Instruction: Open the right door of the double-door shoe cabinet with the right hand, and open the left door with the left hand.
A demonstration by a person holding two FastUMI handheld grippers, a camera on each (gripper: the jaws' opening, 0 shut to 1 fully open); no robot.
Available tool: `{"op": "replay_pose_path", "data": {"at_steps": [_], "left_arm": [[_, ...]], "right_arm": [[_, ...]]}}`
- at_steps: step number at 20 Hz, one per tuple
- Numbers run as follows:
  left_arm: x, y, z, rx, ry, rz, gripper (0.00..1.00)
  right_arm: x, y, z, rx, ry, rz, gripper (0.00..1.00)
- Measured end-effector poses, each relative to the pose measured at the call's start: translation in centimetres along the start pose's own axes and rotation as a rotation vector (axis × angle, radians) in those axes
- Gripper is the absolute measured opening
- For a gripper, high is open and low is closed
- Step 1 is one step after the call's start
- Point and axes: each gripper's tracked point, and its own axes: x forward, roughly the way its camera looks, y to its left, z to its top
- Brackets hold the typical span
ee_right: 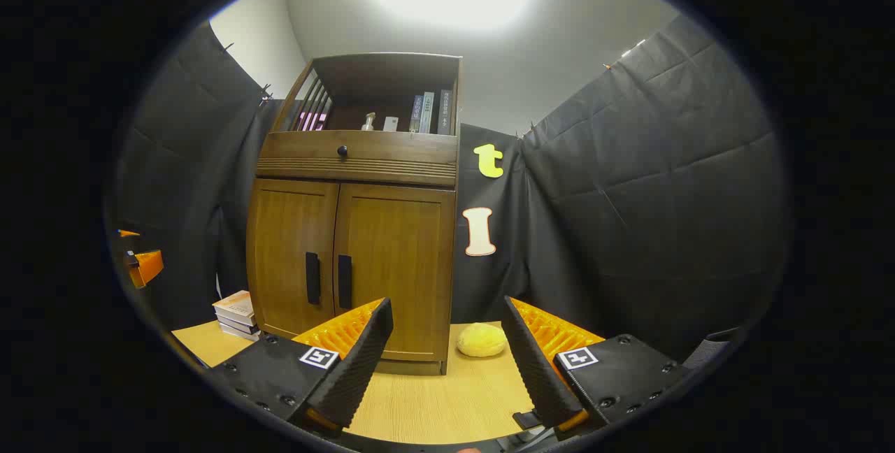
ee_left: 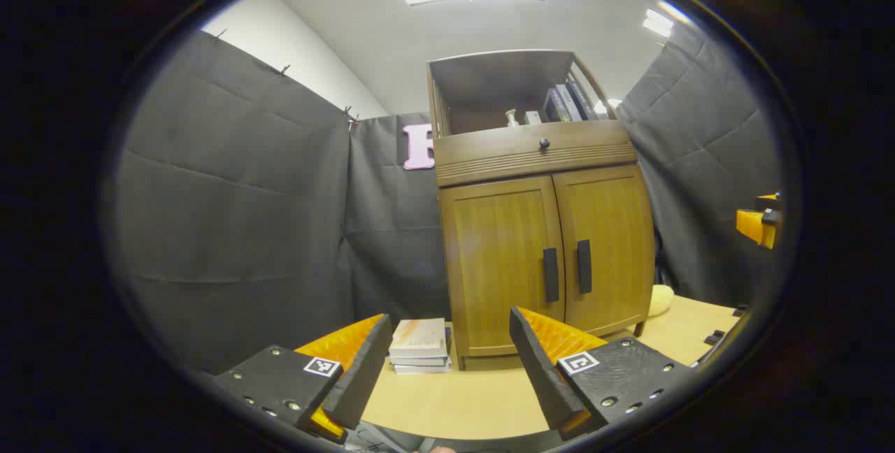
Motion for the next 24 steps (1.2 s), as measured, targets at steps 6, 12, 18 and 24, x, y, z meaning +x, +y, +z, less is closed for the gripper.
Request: {"op": "replay_pose_path", "data": {"at_steps": [6, 12, 18, 24], "left_arm": [[0.0, -0.4, 0.1, 0.008, -0.004, -0.006, 0.99], [-0.2, -0.1, 0.1, 0.004, -0.01, -0.008, 0.97], [0.2, -0.3, -0.1, -0.006, -0.011, -0.012, 0.99], [1.5, 0.2, -0.1, -0.006, -0.013, -0.002, 0.98]], "right_arm": [[0.0, 0.0, 0.0, 0.0, -0.003, -0.001, 0.98], [0.0, 0.0, 0.0, 0.003, 0.003, 0.001, 0.98], [0.2, 0.1, -0.3, 0.003, 0.013, 0.017, 0.98], [2.9, 2.2, -0.6, 0.016, 0.015, 0.054, 0.98]]}}
